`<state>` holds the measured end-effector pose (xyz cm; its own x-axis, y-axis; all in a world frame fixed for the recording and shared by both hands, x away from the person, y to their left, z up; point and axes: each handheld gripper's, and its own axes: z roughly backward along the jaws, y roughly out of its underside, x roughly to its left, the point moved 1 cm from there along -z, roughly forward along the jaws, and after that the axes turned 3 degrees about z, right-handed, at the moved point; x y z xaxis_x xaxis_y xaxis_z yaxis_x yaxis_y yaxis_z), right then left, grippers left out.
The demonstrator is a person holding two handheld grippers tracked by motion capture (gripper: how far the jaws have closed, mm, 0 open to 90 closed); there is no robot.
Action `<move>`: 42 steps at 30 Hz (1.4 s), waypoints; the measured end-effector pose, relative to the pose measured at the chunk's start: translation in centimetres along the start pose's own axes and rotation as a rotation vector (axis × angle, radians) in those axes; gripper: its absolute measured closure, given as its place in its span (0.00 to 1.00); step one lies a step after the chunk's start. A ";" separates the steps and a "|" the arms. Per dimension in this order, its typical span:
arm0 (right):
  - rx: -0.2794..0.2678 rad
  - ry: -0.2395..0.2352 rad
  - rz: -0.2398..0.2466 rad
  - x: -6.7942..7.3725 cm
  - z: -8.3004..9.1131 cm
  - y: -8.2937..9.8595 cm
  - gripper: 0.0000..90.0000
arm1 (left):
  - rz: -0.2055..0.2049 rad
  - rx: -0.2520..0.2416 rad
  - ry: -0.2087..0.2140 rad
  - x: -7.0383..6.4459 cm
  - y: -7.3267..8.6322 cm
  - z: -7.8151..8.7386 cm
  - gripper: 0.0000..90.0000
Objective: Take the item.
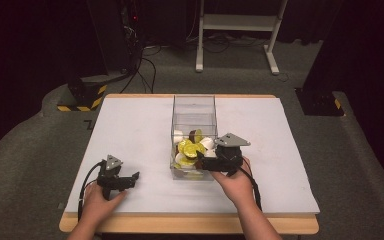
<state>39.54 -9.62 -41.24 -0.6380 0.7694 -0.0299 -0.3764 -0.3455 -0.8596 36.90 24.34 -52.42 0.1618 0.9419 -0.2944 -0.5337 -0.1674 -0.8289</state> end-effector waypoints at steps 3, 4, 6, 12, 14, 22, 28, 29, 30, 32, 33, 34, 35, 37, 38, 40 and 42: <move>-0.002 -0.014 0.008 0.3 -0.3 -0.2 0.15 | 0.000 0.000 0.000 0.0 0.0 0.0 0.16; 0.000 -0.015 0.006 0.4 -0.4 -0.2 0.15 | 0.001 -0.001 0.000 0.0 0.0 0.0 0.16; -0.001 -0.027 0.007 0.6 -0.7 -0.3 0.15 | 0.000 0.000 0.000 0.0 0.0 0.0 0.16; 0.017 -0.053 0.025 1.4 -1.5 -0.5 0.15 | 0.001 -0.001 0.000 0.0 0.0 0.0 0.16; 0.023 -0.062 0.033 1.6 -1.9 -0.6 0.16 | 0.001 -0.001 0.000 0.0 0.0 0.0 0.16; 0.061 -0.078 0.040 2.2 -3.1 -0.6 0.18 | 0.002 -0.001 0.000 0.0 0.0 0.0 0.16; 0.085 -0.088 0.042 2.4 -3.8 -0.6 0.20 | 0.002 -0.002 0.000 0.0 0.0 0.0 0.16; 0.091 -0.089 0.040 2.5 -3.9 -0.5 0.21 | 0.001 -0.001 0.000 0.0 0.0 0.0 0.16; 0.093 -0.092 0.042 2.5 -4.0 -0.5 0.22 | 0.002 -0.001 0.000 0.0 0.0 0.0 0.16; 0.093 -0.090 0.049 2.5 -4.1 -0.5 0.24 | 0.001 -0.001 0.000 0.0 0.0 0.0 0.16; 0.094 -0.090 0.051 2.6 -4.1 -0.5 0.25 | 0.002 -0.002 0.000 0.0 0.0 0.0 0.16; 0.095 -0.088 0.056 2.5 -4.2 -0.5 0.27 | 0.002 -0.001 0.000 0.0 0.0 0.0 0.16; 0.099 -0.089 0.051 2.5 -4.2 -0.5 0.28 | 0.002 -0.001 0.000 0.0 0.0 0.0 0.16; 0.101 -0.095 0.054 2.4 -4.3 -0.5 0.30 | 0.002 -0.002 0.000 0.0 0.0 0.0 0.16; 0.101 -0.098 0.056 2.4 -4.3 -0.5 0.32 | 0.002 -0.002 0.000 0.0 0.0 0.0 0.16; 0.103 -0.105 0.058 2.4 -4.2 -0.4 0.34 | 0.001 -0.002 0.000 0.0 0.0 0.0 0.16; 0.112 -0.107 0.056 2.4 -4.3 -0.4 0.35 | 0.001 -0.002 0.000 0.0 0.0 0.0 0.16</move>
<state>41.03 -5.32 -43.18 -0.7256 0.6880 -0.0168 -0.4069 -0.4486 -0.7957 36.90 24.33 -52.42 0.1611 0.9417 -0.2955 -0.5327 -0.1691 -0.8293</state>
